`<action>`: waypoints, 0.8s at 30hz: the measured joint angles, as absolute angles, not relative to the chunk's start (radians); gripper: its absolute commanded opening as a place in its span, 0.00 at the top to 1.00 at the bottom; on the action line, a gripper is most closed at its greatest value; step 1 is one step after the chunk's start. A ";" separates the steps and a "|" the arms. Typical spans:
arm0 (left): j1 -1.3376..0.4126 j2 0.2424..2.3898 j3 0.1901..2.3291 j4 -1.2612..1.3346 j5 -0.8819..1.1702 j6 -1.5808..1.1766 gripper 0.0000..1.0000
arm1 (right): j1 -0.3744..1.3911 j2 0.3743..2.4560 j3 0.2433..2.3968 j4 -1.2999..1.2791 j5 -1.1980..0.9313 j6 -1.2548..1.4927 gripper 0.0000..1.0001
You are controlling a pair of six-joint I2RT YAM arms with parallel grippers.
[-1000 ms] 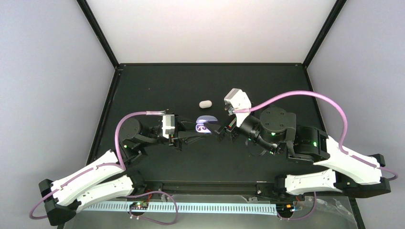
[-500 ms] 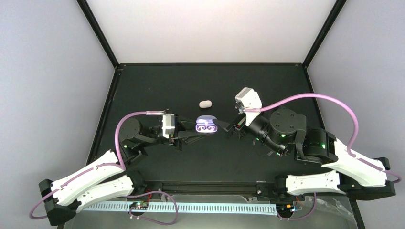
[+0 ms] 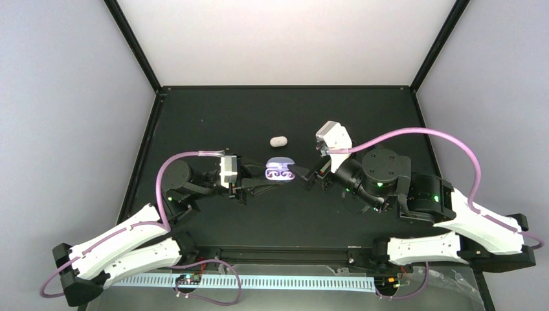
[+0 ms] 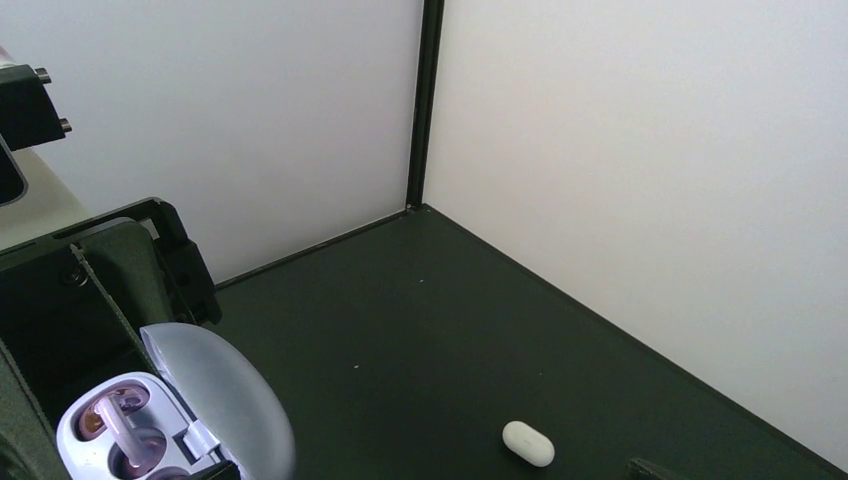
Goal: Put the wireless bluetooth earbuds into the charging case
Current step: Adjust the earbud with the charging case.
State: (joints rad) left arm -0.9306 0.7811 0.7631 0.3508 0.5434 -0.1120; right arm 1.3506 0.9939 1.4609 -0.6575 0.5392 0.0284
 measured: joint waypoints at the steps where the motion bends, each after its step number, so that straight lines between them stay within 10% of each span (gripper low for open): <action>1: -0.931 0.781 0.763 0.351 0.544 -0.112 0.98 | 1.351 0.994 1.461 -0.658 0.538 0.028 0.00; 24: -0.931 0.779 0.763 0.336 0.550 -0.107 0.99 | 1.349 0.960 1.511 -0.693 0.513 0.018 0.00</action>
State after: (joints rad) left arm -0.9306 0.7792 0.7628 0.3359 0.5499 -0.1070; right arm 1.3495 0.9604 1.5112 -0.6926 0.5133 0.0181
